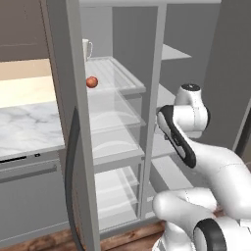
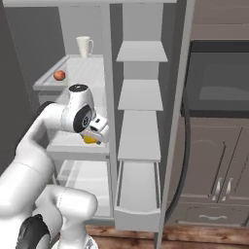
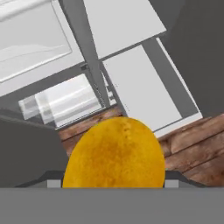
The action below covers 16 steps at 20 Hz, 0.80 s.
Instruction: Take the peach and mango from the fridge shelf and place them in the freezer drawer to begin freezing them.
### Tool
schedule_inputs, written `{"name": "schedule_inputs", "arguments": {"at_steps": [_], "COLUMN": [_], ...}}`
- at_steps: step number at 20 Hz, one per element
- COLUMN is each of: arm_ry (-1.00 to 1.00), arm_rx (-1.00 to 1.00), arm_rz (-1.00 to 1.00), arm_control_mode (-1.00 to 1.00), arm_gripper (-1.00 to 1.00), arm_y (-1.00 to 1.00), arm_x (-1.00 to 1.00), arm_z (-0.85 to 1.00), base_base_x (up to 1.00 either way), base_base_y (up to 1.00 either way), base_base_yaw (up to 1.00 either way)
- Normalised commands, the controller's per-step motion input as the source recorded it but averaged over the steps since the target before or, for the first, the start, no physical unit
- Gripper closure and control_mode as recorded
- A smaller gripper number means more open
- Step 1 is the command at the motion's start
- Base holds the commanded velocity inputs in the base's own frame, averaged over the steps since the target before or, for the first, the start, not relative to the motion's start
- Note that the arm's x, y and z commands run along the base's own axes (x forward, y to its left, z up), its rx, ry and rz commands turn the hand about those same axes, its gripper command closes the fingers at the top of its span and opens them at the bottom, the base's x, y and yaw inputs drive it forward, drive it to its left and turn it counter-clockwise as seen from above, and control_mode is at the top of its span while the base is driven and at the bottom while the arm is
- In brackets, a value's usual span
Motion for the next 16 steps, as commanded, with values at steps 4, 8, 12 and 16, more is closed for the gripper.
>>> {"name": "schedule_inputs", "arguments": {"at_steps": [4, 8, 12, 16], "arm_ry": [0.30, 0.12, 0.00, 0.04], "arm_rx": [0.00, 0.00, 0.00, 0.00], "arm_rz": [-0.24, -0.29, -0.12, -0.01], "arm_control_mode": [-1.00, -1.00, -1.00, -1.00], "arm_gripper": [1.00, 1.00, 1.00, 1.00], "arm_y": [-0.96, -0.66, -0.11, -0.05], "arm_x": [0.34, 0.13, 0.04, 0.01], "arm_z": [-0.96, -0.91, -0.36, -0.14], "base_base_x": [0.00, 0.00, 0.00, 0.00], "base_base_y": [0.00, 0.00, 0.00, 0.00], "base_base_yaw": [0.00, 0.00, 0.00, 0.00]}}
